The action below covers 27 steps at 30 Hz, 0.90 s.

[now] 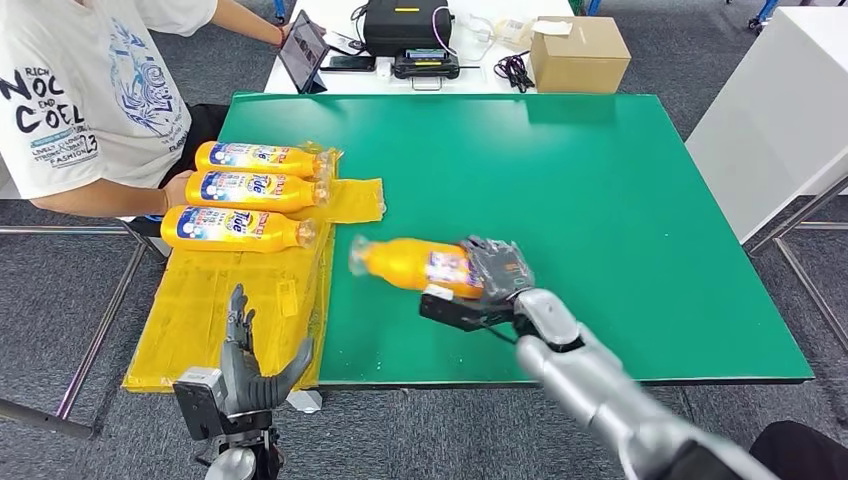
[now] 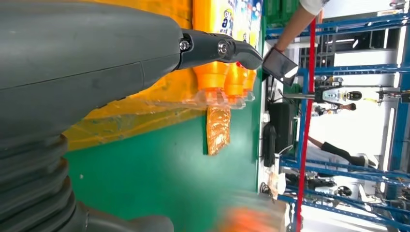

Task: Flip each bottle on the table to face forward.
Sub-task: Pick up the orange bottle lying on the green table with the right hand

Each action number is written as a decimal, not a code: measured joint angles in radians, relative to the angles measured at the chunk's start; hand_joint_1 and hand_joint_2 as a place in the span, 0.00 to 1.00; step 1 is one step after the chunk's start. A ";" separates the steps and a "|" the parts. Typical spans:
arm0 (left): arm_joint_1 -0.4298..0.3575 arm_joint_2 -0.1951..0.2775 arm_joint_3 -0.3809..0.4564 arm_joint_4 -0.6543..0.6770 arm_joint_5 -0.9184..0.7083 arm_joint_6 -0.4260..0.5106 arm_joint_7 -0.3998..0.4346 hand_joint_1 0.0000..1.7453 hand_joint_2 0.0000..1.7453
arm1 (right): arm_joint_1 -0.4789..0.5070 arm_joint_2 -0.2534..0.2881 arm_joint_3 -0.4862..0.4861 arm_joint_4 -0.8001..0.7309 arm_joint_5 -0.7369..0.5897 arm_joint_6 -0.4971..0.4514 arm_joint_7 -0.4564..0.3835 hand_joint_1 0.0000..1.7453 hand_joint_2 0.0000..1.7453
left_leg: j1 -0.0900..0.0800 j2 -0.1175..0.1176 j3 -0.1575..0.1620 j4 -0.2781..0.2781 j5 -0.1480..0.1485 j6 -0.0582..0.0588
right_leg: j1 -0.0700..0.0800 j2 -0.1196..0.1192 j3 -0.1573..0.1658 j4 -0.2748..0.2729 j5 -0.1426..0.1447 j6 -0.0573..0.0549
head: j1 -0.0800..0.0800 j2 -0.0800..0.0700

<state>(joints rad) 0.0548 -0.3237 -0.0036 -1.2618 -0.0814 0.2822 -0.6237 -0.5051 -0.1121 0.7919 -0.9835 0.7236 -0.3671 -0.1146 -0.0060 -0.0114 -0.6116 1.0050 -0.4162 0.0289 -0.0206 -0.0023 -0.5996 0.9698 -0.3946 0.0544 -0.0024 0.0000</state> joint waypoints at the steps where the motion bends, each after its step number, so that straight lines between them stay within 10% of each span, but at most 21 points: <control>1: 0.007 -0.002 0.001 -0.008 -0.002 0.002 0.000 0.00 1.00 | 0.058 0.019 -0.068 -0.091 0.032 -0.069 -0.022 1.00 1.00 | 0.000 -0.002 -0.001 0.000 0.000 0.000 | 0.000 -0.001 -0.001 0.000 -0.001 0.000 | 0.000 0.000; 6: 0.023 -0.006 -0.003 -0.021 0.009 0.004 0.004 0.00 1.00 | 0.266 0.109 -0.339 -0.450 0.005 -0.300 -0.200 1.00 1.00 | 0.001 -0.009 -0.004 0.000 -0.001 -0.001 | 0.000 -0.009 -0.003 0.000 -0.005 -0.001 | 0.000 0.000; 14: 0.013 -0.005 -0.058 -0.023 0.065 -0.037 0.031 0.00 1.00 | 0.397 0.195 -0.538 -0.606 -0.113 -0.317 -0.391 1.00 1.00 | -0.002 -0.006 -0.003 0.000 -0.001 0.001 | -0.002 -0.007 -0.003 0.000 -0.003 -0.001 | 0.000 0.000; 19: 0.013 -0.001 -0.096 -0.035 0.092 -0.084 0.046 0.00 1.00 | 0.417 0.216 -0.571 -0.604 -0.144 -0.267 -0.407 1.00 1.00 | -0.001 -0.005 -0.003 0.000 -0.001 0.001 | -0.002 -0.006 -0.003 0.000 -0.003 -0.001 | 0.000 0.000; 27: 0.012 0.015 -0.173 -0.067 0.125 -0.222 0.070 0.00 1.00 | 0.423 0.249 -0.549 -0.445 -0.253 0.081 -0.441 1.00 1.00 | -0.001 -0.006 -0.004 -0.001 -0.001 0.001 | -0.001 -0.007 -0.003 0.000 -0.003 -0.001 | 0.000 0.000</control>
<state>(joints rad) 0.0670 -0.3090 -0.1769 -1.3291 0.0434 0.0599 -0.5542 -0.0819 0.1374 0.2426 -1.4282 0.4705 -0.2862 -0.5558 -0.0069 -0.0171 -0.6155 1.0045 -0.4175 0.0294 -0.0217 -0.0088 -0.6027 0.9695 -0.3981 0.0533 -0.0022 0.0000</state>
